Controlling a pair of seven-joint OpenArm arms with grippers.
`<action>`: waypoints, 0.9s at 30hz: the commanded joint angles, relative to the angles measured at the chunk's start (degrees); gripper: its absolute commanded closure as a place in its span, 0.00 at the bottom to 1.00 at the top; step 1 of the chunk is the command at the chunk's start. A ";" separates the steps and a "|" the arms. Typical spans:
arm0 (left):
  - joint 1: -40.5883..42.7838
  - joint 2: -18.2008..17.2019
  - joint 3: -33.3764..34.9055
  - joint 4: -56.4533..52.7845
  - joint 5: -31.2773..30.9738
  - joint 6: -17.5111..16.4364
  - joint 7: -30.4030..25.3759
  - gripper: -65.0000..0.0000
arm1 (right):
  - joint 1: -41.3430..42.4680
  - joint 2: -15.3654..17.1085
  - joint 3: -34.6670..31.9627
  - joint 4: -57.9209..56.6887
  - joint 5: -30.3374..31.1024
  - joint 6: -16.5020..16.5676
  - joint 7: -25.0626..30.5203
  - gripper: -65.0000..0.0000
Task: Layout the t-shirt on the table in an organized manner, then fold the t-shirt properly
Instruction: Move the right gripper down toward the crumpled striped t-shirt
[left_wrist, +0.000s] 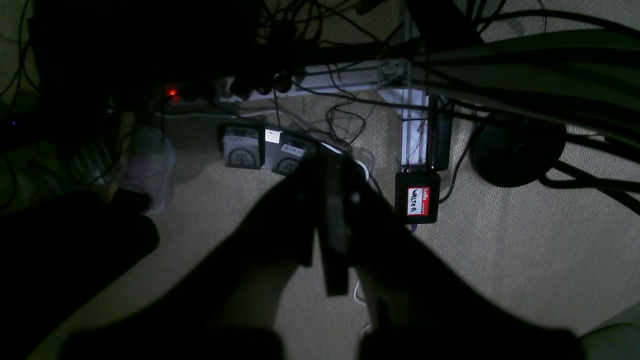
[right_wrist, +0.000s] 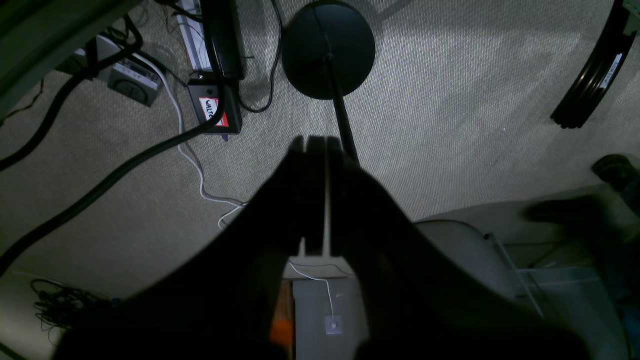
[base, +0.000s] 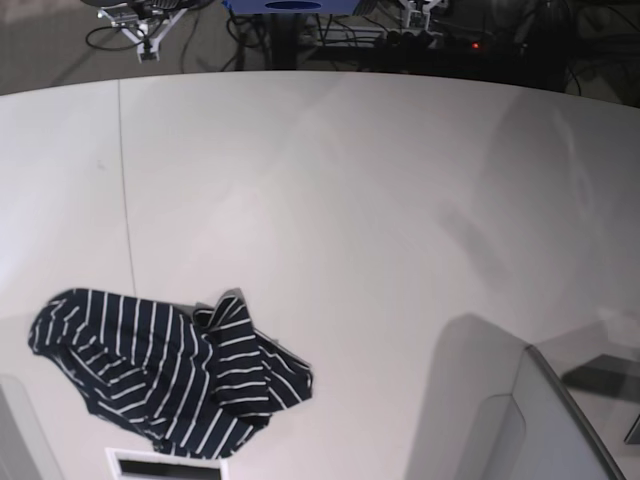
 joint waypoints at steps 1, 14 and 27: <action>0.52 -0.27 0.02 -0.08 -0.12 0.21 -0.33 1.00 | -0.03 0.30 -0.10 0.00 0.03 -0.05 -0.08 1.00; 9.93 -0.79 -0.07 13.11 -0.12 0.21 -0.95 1.00 | -5.31 4.61 0.34 4.05 0.30 -0.05 -0.43 1.00; 31.11 -6.16 -0.78 45.55 -0.73 0.21 -0.86 1.00 | -35.37 5.49 13.79 64.00 0.30 -0.14 -21.70 1.00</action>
